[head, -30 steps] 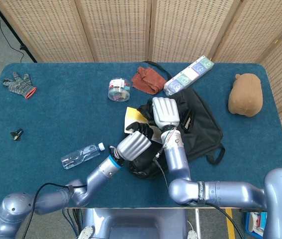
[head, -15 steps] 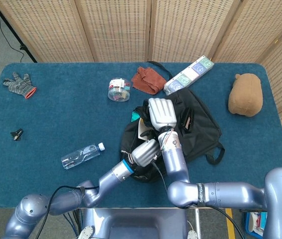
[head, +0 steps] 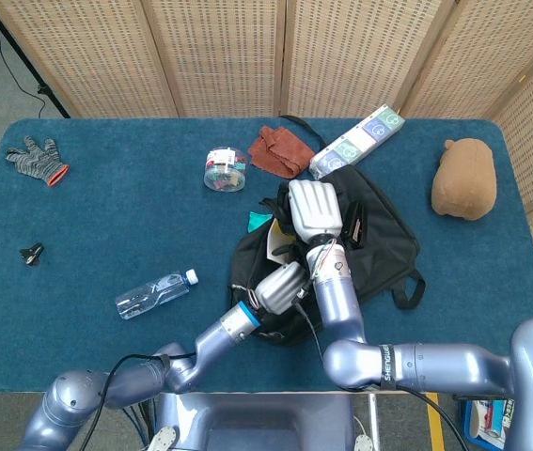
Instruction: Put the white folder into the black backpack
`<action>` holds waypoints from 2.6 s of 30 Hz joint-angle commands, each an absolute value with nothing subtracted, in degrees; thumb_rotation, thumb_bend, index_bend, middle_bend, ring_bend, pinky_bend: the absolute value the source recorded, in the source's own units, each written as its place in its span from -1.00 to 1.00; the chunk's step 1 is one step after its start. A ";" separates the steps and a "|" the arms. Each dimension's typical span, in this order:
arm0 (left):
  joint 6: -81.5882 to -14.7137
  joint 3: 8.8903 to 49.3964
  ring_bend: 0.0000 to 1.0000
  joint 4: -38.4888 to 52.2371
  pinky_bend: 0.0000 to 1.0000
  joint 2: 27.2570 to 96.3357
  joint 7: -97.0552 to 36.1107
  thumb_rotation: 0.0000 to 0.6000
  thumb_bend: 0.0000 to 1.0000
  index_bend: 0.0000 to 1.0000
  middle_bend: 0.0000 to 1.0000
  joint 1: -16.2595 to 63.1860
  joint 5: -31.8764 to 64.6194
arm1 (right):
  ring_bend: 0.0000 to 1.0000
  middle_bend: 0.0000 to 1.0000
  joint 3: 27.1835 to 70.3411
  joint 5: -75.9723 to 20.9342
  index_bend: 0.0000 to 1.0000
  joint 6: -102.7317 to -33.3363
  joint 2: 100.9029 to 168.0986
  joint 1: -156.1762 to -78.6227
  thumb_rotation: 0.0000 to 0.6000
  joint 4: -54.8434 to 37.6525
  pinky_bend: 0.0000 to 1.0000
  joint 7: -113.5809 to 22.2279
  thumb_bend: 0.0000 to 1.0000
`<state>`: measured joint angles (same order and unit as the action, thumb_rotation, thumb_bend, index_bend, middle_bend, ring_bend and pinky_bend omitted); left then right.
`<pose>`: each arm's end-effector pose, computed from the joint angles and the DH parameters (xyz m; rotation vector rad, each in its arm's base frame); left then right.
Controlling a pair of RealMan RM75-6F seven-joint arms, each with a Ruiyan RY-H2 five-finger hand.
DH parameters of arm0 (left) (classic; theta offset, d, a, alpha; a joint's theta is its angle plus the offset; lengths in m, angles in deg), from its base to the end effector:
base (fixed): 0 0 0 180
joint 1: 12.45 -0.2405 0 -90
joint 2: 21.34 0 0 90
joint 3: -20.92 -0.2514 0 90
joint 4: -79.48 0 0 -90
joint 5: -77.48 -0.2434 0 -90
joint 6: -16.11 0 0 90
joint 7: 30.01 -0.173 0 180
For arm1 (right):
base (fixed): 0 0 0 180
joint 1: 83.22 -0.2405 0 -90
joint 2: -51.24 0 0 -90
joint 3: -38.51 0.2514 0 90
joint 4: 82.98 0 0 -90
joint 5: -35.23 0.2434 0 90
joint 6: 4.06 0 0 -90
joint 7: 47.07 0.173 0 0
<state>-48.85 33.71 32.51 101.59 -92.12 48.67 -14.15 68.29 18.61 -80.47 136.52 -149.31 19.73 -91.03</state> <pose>0.0420 0.3477 -0.1747 -1.8245 0.5487 -0.8446 0.0320 -0.4138 0.0224 1.4885 -1.1055 1.0128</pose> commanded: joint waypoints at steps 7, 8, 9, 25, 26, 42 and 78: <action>-49.81 32.96 -0.79 22.60 0.08 94.41 -89.26 1.00 -0.67 -0.93 -0.99 45.48 -12.96 | 0.48 0.33 67.99 18.20 0.28 -80.17 135.53 -148.88 1.00 18.47 0.78 -90.88 0.50; -49.88 32.76 -0.79 21.84 0.08 93.84 -88.46 1.00 -0.73 -0.95 -1.00 45.13 -12.88 | 0.48 0.33 67.92 18.18 0.28 -80.16 135.43 -148.81 1.00 18.25 0.78 -90.90 0.50; -49.89 32.41 -0.80 20.87 0.08 93.05 -87.36 1.00 -0.76 -0.96 -1.00 44.85 -13.00 | 0.48 0.33 67.90 18.19 0.28 -80.09 135.34 -148.72 1.00 18.03 0.78 -90.82 0.50; -55.92 28.03 -0.62 26.16 0.08 88.96 -74.50 1.00 -0.77 -0.31 -0.75 43.48 -20.06 | 0.48 0.33 68.27 18.06 0.28 -78.95 133.66 -147.50 1.00 17.14 0.78 -89.24 0.50; -55.97 28.14 -0.63 27.11 0.08 89.43 -74.32 1.00 -0.77 -0.31 -0.76 43.64 -20.09 | 0.48 0.33 68.23 17.98 0.28 -78.98 133.58 -147.47 1.00 17.29 0.78 -89.24 0.50; -58.74 29.01 0.28 37.89 0.45 96.28 -76.30 1.00 0.16 0.68 0.35 46.12 -21.31 | 0.48 0.33 67.70 17.26 0.28 -78.64 132.51 -146.89 1.00 18.59 0.78 -88.56 0.50; -50.48 37.32 0.34 33.00 0.54 104.49 -95.64 1.00 0.28 0.75 0.50 46.95 -9.12 | 0.48 0.33 68.38 17.75 0.29 -80.77 134.00 -149.83 1.00 22.31 0.78 -90.37 0.50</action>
<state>-51.06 36.73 32.23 104.00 -96.52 46.33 -9.67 68.29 17.63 -80.63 133.97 -149.71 22.17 -90.23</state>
